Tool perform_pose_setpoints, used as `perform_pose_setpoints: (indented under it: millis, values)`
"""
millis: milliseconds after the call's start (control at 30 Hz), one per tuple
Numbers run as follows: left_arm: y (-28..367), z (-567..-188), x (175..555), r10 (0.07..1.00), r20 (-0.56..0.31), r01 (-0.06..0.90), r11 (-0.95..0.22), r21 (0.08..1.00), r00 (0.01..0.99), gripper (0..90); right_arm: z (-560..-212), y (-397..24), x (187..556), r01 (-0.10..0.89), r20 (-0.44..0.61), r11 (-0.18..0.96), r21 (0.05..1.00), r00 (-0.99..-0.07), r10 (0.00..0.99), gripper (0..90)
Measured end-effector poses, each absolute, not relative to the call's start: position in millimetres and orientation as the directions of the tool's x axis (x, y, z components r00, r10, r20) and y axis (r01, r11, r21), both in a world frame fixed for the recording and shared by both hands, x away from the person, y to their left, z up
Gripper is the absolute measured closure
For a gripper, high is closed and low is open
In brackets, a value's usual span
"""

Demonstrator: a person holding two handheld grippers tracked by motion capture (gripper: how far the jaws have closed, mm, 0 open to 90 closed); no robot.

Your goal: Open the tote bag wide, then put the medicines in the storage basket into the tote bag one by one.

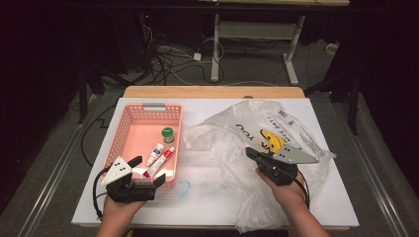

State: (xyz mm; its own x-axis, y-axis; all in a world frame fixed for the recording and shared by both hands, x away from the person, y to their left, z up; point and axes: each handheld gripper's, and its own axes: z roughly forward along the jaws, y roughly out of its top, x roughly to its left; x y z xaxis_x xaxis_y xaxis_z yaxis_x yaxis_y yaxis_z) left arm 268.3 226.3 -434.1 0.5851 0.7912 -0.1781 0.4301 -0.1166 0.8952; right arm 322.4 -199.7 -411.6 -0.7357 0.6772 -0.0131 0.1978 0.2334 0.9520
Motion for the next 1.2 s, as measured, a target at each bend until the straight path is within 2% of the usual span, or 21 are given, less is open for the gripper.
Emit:
perform_pose_setpoints:
  millis: [233, 467, 633, 700, 767, 867, 967, 1200]
  values:
    - [230.4, -435.3, 268.9, 0.790, -0.177, 0.438, -0.126, 0.890, 0.587, 0.0, -405.0, -198.6, 322.3, 0.183, -0.033, 0.238, 0.954, -0.725, 0.688, 90.0]
    - [230.5, -429.4, 271.0, 0.790, -0.170, 0.425, -0.124, 0.897, 0.589, 0.0, -403.9, -190.4, 330.3, 0.213, -0.007, 0.244, 0.946, -0.740, 0.672, 90.0]
    - [230.4, -424.7, 272.2, 0.794, -0.154, 0.411, -0.129, 0.902, 0.588, 0.0, -406.9, -189.3, 329.9, 0.194, -0.001, 0.218, 0.957, -0.744, 0.669, 90.0]
    - [231.7, -424.7, 273.1, 0.797, -0.159, 0.411, -0.120, 0.904, 0.582, 0.0, -408.2, -186.8, 330.2, 0.199, -0.008, 0.236, 0.951, -0.748, 0.664, 90.0]
    - [232.0, -423.6, 274.3, 0.825, -0.128, 0.397, -0.124, 0.910, 0.551, 0.0, -407.2, -186.8, 330.2, 0.187, -0.017, 0.235, 0.954, -0.746, 0.666, 90.0]
    - [234.0, -419.0, 279.1, 0.816, -0.145, 0.407, -0.118, 0.906, 0.559, 0.0, -405.9, -187.5, 329.9, 0.185, -0.015, 0.229, 0.956, -0.747, 0.665, 90.0]
    - [230.4, -415.3, 282.0, 0.823, -0.123, 0.401, -0.135, 0.906, 0.555, 0.0, -406.6, -189.5, 330.2, 0.176, -0.022, 0.238, 0.955, -0.760, 0.650, 90.0]
    - [221.4, -410.1, 297.5, 0.810, -0.148, 0.415, -0.126, 0.901, 0.568, 0.0, -405.9, -193.0, 330.7, 0.179, -0.017, 0.240, 0.954, -0.768, 0.640, 90.0]
